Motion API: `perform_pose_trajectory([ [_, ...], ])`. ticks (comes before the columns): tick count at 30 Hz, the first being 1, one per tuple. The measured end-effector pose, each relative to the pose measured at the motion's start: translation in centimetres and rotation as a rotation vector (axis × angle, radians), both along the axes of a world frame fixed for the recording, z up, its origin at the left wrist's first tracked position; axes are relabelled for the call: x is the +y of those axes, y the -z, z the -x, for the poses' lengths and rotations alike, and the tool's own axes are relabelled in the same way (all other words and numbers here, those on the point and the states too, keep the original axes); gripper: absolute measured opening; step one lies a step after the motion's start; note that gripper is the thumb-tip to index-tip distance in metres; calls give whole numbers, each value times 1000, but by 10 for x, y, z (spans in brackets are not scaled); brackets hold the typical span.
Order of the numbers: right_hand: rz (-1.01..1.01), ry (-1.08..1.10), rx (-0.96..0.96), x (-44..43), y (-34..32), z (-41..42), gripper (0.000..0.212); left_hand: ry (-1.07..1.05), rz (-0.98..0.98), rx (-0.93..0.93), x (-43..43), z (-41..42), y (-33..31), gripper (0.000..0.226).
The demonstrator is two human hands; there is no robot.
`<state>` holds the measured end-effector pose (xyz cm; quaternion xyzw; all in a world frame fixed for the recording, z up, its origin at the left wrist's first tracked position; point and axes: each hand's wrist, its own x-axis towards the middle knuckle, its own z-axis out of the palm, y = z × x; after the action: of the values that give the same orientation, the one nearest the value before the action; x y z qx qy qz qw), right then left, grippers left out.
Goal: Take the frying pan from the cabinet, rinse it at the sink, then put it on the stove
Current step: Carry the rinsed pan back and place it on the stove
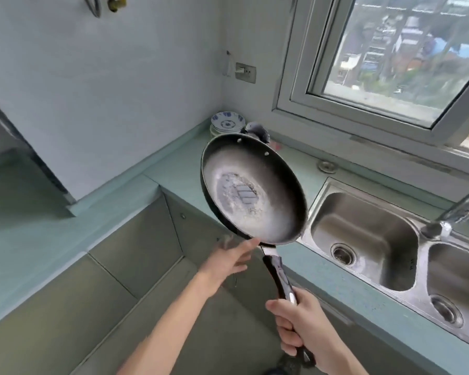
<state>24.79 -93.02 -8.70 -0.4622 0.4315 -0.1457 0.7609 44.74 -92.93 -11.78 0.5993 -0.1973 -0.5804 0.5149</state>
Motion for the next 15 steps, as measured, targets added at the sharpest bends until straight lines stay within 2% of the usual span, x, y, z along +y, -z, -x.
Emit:
perform_pose_trajectory([
  [1, 25, -42, 10, 5, -2, -5, 32, -99, 63, -8, 13, -14, 3, 100],
  [2, 54, -89, 24, 10, -4, -12, 31, -200, 135, -3, 26, -26, 3, 105],
  [5, 149, -230, 62, 27, -10, -34, 29, -474, 288, 99, 63, -60, -1, 79],
  [8, 211, -356, 85, 39, -13, -57, 28, -628, 346, 147, 105, -81, 2, 57],
  [15, 319, -659, 180, 66, -10, -122, 27, -907, 386, 130, 204, -112, 11, 48],
])
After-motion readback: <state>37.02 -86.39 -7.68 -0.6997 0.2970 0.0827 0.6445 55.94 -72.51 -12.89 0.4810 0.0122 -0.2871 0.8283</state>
